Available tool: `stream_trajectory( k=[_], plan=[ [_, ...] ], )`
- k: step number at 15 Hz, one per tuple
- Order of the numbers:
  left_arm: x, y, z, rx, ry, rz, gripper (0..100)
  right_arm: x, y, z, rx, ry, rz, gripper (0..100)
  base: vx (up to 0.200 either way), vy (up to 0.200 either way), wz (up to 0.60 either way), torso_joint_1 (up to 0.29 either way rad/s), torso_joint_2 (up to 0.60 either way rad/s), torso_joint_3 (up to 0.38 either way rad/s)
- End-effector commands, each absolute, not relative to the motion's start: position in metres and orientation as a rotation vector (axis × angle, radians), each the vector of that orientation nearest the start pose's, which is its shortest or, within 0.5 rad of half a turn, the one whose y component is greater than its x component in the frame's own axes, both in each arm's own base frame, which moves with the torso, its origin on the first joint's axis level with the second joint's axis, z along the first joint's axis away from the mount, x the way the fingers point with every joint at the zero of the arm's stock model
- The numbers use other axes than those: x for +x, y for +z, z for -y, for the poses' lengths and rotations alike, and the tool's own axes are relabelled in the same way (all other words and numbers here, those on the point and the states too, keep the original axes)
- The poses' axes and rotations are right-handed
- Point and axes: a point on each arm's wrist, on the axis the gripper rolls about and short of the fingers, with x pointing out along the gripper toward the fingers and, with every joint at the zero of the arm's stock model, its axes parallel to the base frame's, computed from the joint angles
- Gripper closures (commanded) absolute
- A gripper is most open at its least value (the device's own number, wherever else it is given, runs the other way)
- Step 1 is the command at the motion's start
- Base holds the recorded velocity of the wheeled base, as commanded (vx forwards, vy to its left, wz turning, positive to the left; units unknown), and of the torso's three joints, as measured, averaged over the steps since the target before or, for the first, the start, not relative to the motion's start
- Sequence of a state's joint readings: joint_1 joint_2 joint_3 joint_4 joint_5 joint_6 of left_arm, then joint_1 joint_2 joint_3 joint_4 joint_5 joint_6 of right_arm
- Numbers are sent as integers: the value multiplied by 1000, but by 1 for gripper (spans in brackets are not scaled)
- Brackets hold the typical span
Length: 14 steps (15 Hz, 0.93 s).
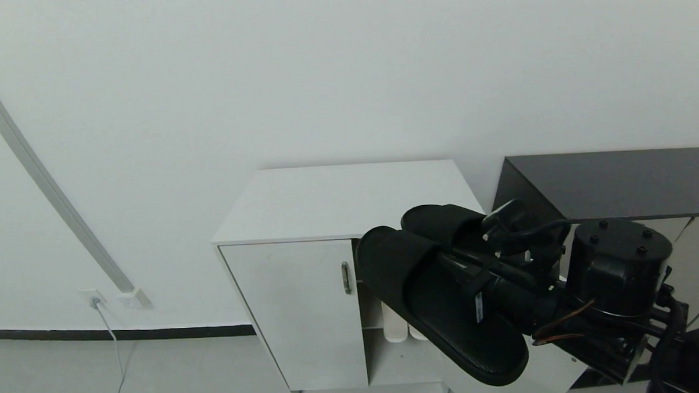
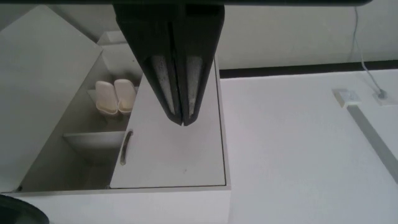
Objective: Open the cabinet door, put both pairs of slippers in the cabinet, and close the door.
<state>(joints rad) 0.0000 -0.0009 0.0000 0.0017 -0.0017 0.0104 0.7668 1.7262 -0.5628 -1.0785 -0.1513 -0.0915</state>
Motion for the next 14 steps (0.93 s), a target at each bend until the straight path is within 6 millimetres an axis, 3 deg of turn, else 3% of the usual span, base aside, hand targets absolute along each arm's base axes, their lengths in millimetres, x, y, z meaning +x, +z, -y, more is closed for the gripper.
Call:
stream_trajectory(
  k=[1, 6, 14],
  plan=[
    [-23, 75, 0, 11, -3, -2, 100, 208, 157, -197, -128, 624, -51, 100, 0, 0, 0, 0, 0, 0],
    [-23, 75, 0, 11, -3, -2, 100, 206, 155, -199, -129, 637, -55, 100, 0, 0, 0, -39, 91, 56],
    [-23, 75, 0, 11, -3, -2, 100, 205, 153, -199, -128, 644, -57, 100, 0, 0, 0, -188, 445, 252]
  ],
)
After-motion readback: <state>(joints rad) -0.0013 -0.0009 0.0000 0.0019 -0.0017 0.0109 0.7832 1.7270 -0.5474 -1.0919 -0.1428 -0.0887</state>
